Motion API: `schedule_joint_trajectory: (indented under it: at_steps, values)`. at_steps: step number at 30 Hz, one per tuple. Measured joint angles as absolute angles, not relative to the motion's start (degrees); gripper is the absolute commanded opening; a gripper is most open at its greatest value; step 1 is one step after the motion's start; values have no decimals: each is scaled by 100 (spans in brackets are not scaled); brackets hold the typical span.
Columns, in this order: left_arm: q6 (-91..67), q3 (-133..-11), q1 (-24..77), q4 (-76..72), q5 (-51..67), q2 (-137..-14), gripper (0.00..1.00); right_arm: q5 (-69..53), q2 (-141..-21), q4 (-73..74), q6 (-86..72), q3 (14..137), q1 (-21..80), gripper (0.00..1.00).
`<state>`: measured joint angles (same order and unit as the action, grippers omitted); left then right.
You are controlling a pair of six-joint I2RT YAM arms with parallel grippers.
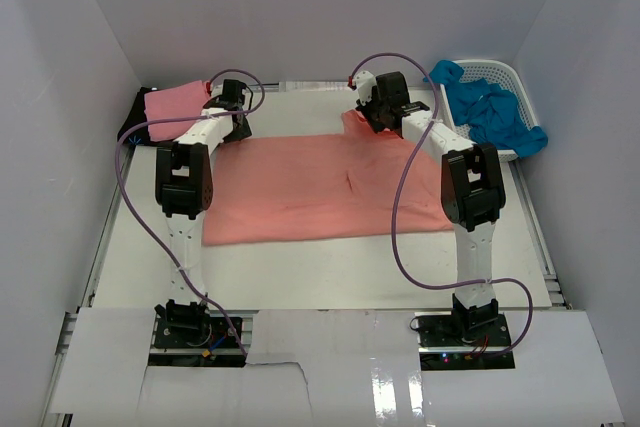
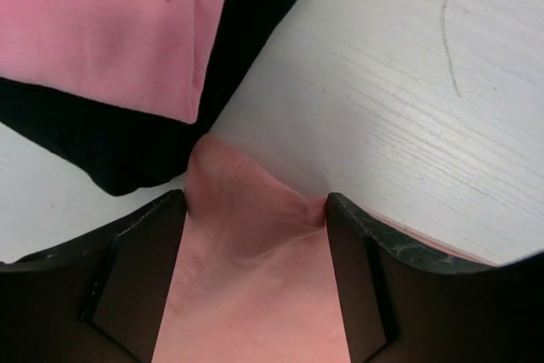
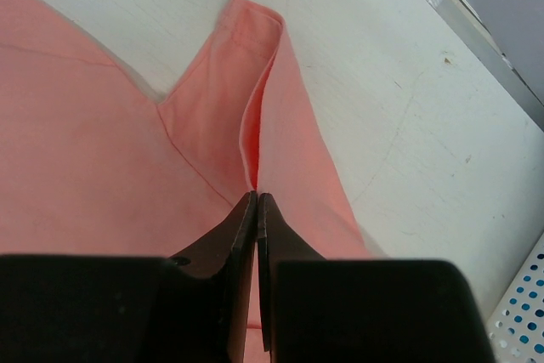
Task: Fold and stack the t-shirts
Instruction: Grap the side of the flattened tshirt furthest away from the robot with both arms
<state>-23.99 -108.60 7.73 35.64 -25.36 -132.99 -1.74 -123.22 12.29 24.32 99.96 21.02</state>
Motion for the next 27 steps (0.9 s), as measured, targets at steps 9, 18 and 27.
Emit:
schedule_joint_trajectory:
  at_steps: [9, 18, 27]
  values:
    - [-2596, -10879, 760, 3586, -2571, -13299, 77, -176, -12322, 1229, 2416, 9996, 2102, 8]
    - [-2744, -10748, 764, 3568, -2486, -13275, 77, 54, -12237, 1389, 2189, 9830, 2102, 8]
    - [-2945, -10394, 814, 3511, -2464, -13065, 77, 377, -11668, 1699, 1428, 8619, 2102, 8]
